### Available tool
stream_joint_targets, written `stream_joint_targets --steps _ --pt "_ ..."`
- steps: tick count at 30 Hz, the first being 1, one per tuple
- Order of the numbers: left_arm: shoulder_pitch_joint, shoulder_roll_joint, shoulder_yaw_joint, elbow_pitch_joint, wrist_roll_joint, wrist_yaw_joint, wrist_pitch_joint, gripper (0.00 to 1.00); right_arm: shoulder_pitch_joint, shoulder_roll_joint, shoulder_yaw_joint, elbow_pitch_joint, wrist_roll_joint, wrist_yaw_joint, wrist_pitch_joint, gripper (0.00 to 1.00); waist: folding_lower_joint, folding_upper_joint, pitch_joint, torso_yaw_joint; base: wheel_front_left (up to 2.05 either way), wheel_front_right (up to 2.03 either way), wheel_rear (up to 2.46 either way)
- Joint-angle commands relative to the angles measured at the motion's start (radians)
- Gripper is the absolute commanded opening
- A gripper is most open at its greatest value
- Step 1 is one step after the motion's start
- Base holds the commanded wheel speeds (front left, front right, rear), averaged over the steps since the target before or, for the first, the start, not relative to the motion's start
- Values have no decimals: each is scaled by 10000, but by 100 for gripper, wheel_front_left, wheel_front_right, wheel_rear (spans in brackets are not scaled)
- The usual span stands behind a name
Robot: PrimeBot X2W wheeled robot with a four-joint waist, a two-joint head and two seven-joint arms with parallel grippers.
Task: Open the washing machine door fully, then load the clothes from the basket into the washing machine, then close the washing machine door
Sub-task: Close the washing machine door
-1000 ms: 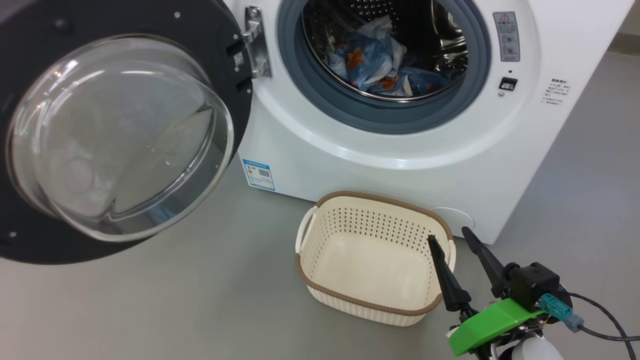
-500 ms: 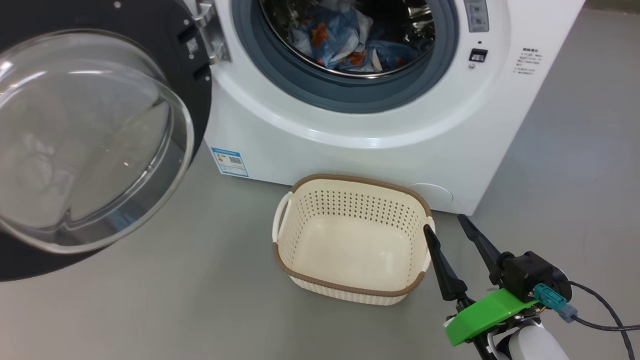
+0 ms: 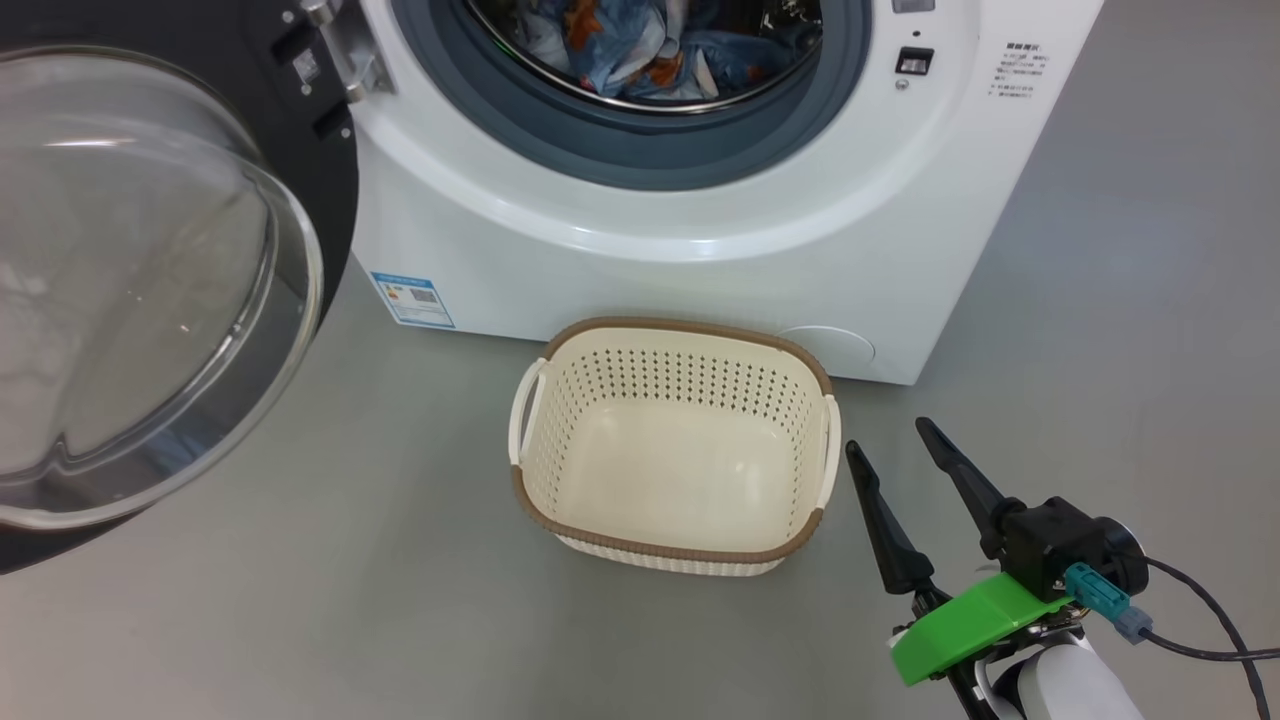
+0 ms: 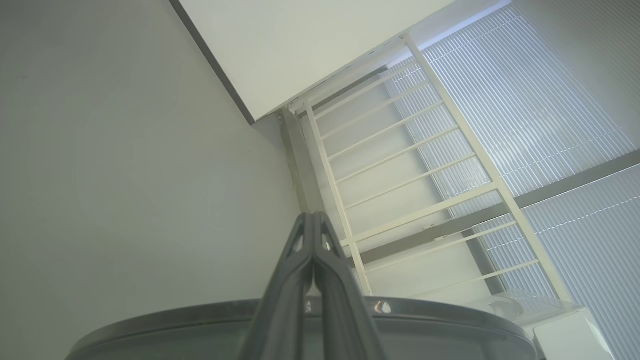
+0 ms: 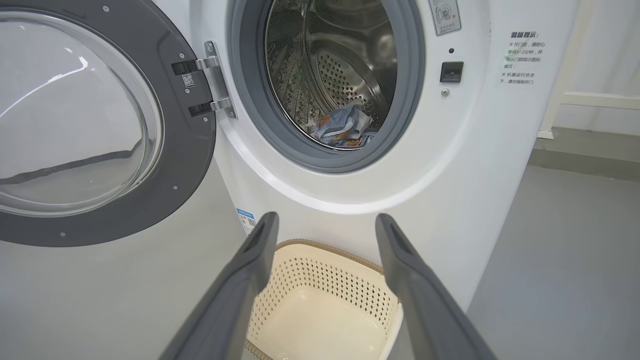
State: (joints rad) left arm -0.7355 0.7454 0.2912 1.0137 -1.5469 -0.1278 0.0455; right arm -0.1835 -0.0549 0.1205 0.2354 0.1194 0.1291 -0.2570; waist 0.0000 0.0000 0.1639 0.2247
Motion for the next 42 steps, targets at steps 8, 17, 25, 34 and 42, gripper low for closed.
stream_joint_targets --steps 8,17,25,34,42 --pt "-391 1050 479 122 -257 -29 136 0 -289 47 225 -439 -191 16 -31 100 0 0 571 -346 0 0 0" --pt "-578 1288 778 726 -452 -29 230 0 -255 47 200 -701 -311 16 -33 100 0 0 1089 -516 0 0 0" --pt "-794 1455 642 1210 -345 -29 666 0 -280 47 154 -811 -365 16 -36 100 0 0 1399 -551 0 0 0" --pt "-692 1499 222 1182 -199 -29 2059 0 -191 47 -66 -734 -358 16 -40 100 0 0 1241 -389 0 0 0" --pt "-304 1134 -316 582 -292 -29 4451 0 -210 47 -29 -536 -304 16 -43 100 0 0 898 -89 0 0 0"
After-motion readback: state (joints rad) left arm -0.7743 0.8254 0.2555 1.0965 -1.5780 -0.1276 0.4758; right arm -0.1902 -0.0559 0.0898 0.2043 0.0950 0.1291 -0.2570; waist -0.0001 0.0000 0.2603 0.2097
